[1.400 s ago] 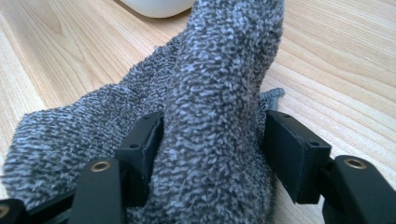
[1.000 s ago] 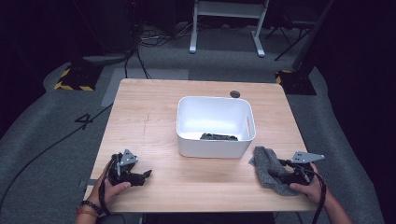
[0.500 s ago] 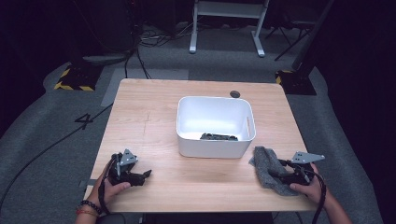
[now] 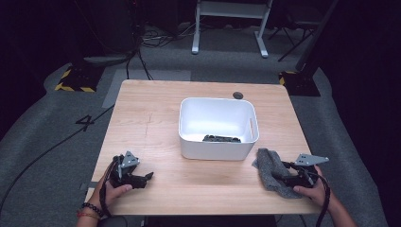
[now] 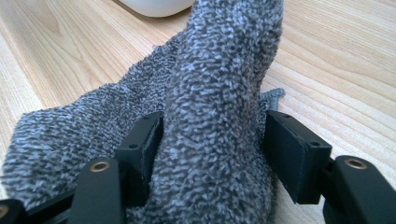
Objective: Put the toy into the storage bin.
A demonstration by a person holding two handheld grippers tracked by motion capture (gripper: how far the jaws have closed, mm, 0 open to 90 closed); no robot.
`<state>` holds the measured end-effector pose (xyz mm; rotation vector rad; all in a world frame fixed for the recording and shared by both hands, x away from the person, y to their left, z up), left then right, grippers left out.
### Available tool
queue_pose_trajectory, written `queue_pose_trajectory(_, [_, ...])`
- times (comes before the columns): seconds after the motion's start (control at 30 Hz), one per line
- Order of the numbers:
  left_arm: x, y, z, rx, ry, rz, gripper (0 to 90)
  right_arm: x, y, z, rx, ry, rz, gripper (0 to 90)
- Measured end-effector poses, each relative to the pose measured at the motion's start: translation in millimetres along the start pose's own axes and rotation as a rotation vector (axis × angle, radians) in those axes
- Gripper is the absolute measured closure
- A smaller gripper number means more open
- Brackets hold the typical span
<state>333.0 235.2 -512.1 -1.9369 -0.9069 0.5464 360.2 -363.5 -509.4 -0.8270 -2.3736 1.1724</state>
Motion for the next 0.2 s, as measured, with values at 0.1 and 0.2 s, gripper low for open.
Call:
queue_pose_trajectory(0.1, [0.0, 0.0, 0.0, 0.0, 0.0, 0.0, 15.4, 0.0, 0.0, 0.0, 0.0, 0.0, 0.0, 38.7])
queue_pose_trajectory(0.2, [0.0, 0.0, 0.0, 0.0, 0.0, 0.0, 15.4, -0.4, 0.0, 0.0, 0.002, 0.005, 0.009, 36.4])
Point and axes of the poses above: each handheld gripper's, and its own axes: y roughly forward along the jaws, z roughly out of its underside, x roughly to its left, the point moved 1 cm from there along y, roughly forward along the jaws, and after that the axes turned 14 degrees about x, right-handed, at the moved point
